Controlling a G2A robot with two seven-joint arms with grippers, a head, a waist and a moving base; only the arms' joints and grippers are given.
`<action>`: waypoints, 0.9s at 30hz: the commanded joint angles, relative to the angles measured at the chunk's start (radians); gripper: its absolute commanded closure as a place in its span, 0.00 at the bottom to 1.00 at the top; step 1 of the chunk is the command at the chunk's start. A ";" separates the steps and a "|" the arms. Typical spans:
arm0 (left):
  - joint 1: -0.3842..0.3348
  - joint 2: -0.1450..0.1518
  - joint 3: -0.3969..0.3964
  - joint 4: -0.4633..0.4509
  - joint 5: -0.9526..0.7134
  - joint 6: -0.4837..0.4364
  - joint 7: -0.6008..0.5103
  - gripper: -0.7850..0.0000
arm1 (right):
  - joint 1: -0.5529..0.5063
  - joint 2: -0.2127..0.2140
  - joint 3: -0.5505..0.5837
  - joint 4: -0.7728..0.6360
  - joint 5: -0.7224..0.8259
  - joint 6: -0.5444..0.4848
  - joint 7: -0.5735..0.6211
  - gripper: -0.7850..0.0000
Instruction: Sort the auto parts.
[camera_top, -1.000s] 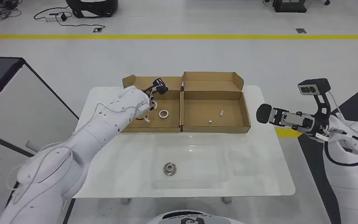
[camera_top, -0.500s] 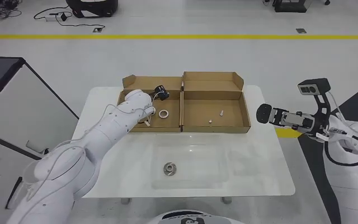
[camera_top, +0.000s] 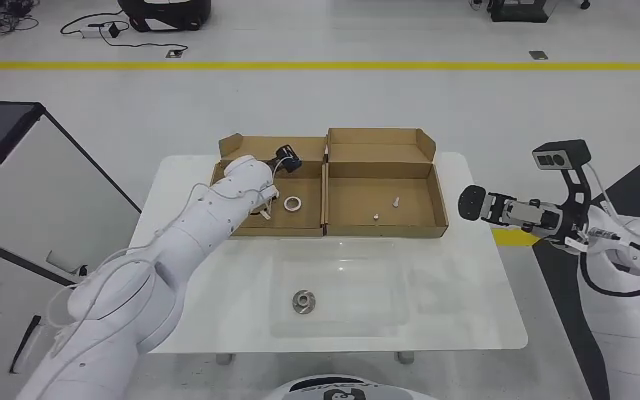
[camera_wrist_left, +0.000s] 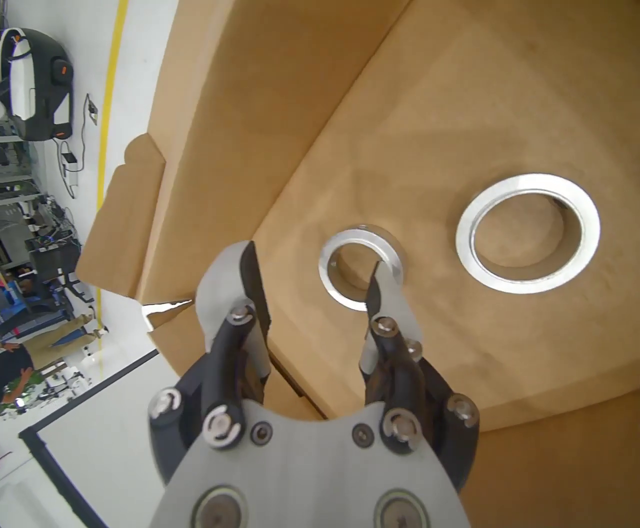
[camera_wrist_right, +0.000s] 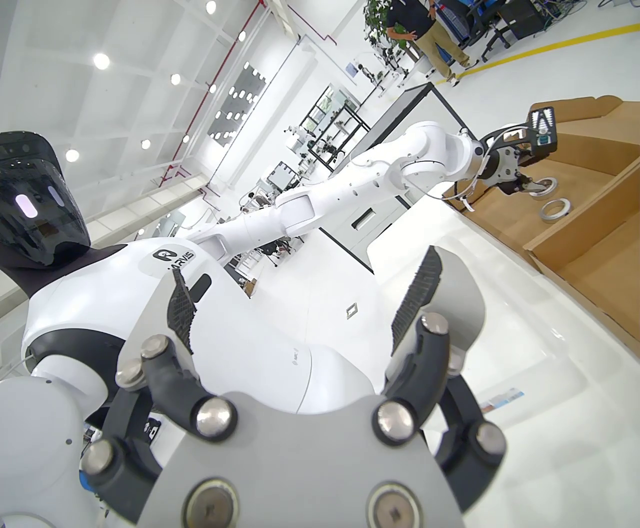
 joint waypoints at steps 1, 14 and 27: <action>-0.001 0.003 -0.013 -0.009 0.006 0.004 -0.004 0.00 | 0.000 0.000 0.000 0.000 0.000 0.000 0.000 0.00; 0.035 0.092 -0.135 -0.309 0.124 -0.025 -0.135 0.00 | 0.000 0.000 0.000 0.000 0.000 0.000 0.000 0.00; 0.298 0.225 -0.388 -0.885 0.093 -0.059 -0.431 0.00 | 0.000 0.000 0.000 0.000 0.000 0.000 0.000 0.00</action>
